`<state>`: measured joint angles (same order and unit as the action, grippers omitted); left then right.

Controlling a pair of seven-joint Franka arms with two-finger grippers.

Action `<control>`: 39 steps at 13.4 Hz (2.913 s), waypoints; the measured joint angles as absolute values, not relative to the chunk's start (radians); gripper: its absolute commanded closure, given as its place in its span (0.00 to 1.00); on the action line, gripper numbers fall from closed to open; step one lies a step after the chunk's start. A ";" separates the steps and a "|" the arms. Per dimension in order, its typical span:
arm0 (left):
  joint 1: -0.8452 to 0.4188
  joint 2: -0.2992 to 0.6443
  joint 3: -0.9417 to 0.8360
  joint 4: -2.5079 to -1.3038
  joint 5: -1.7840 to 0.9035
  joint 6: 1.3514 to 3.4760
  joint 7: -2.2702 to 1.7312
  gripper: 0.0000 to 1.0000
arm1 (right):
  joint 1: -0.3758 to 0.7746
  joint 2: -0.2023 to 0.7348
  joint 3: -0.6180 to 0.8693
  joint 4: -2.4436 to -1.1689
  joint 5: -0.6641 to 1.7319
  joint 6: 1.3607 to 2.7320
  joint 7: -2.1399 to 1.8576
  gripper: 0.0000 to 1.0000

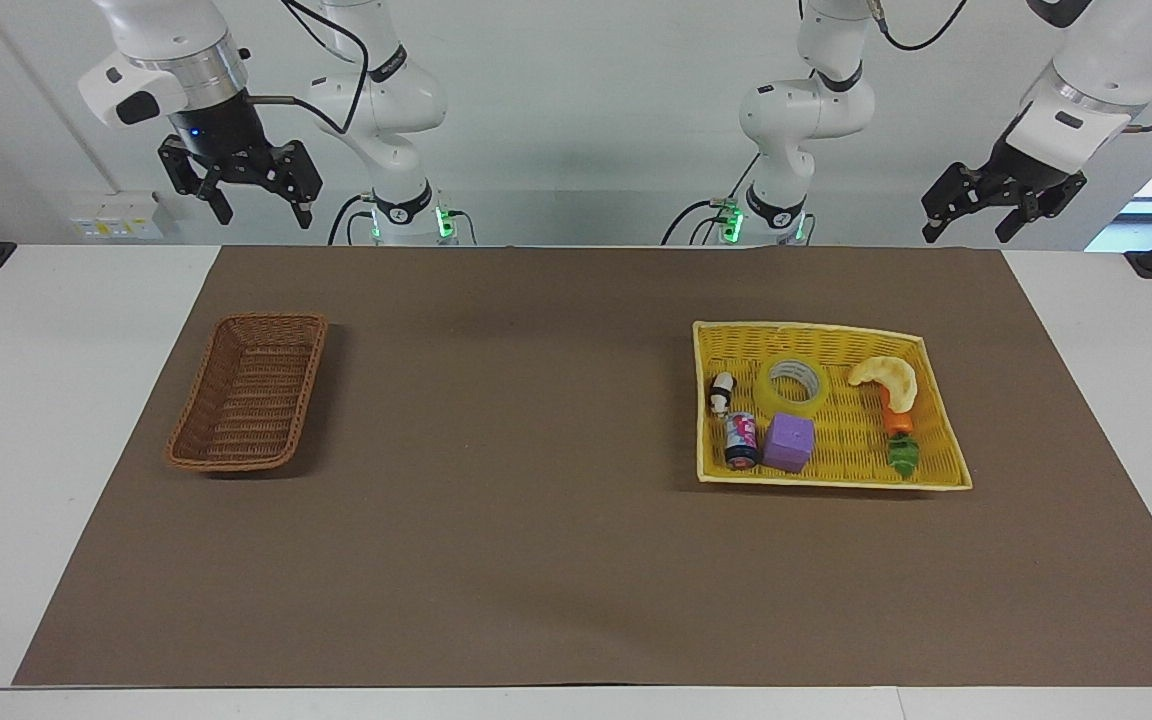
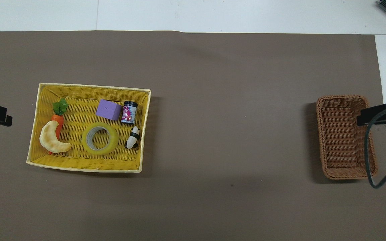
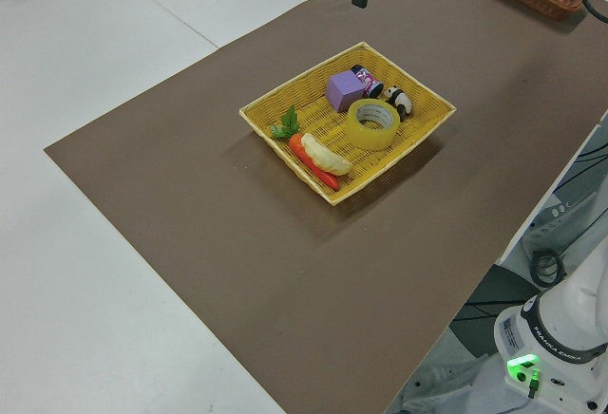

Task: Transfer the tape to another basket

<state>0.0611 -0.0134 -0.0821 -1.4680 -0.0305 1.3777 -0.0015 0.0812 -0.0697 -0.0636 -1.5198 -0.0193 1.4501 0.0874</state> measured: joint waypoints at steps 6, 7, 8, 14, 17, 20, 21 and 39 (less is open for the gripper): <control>0.059 -0.014 -0.089 -1.504 -0.031 1.388 0.022 0.00 | 0.081 -0.070 -0.064 -1.520 -0.019 1.450 0.087 0.00; 0.058 -0.014 -0.090 -1.516 -0.031 1.393 0.047 0.00 | 0.081 -0.070 -0.064 -1.520 -0.019 1.450 0.087 0.00; 0.058 -0.014 -0.091 -1.534 -0.031 1.401 0.076 0.00 | 0.081 -0.070 -0.064 -1.520 -0.019 1.450 0.087 0.00; 0.058 -0.018 -0.093 -1.715 -0.072 1.566 0.250 0.00 | 0.081 -0.070 -0.064 -1.520 -0.019 1.450 0.087 0.00; 0.057 -0.017 -0.093 -1.807 -0.121 1.663 0.282 0.00 | 0.081 -0.070 -0.064 -1.520 -0.019 1.450 0.087 0.00; 0.057 -0.014 -0.093 -1.879 -0.162 1.743 0.286 0.00 | 0.081 -0.070 -0.064 -1.520 -0.019 1.450 0.087 0.00; 0.057 -0.012 -0.093 -1.908 -0.168 1.778 0.286 0.04 | 0.081 -0.070 -0.064 -1.520 -0.019 1.450 0.087 0.00; -0.008 0.106 -0.091 -2.228 -0.192 2.258 0.103 1.00 | 0.081 -0.070 -0.064 -1.520 -0.019 1.450 0.087 0.00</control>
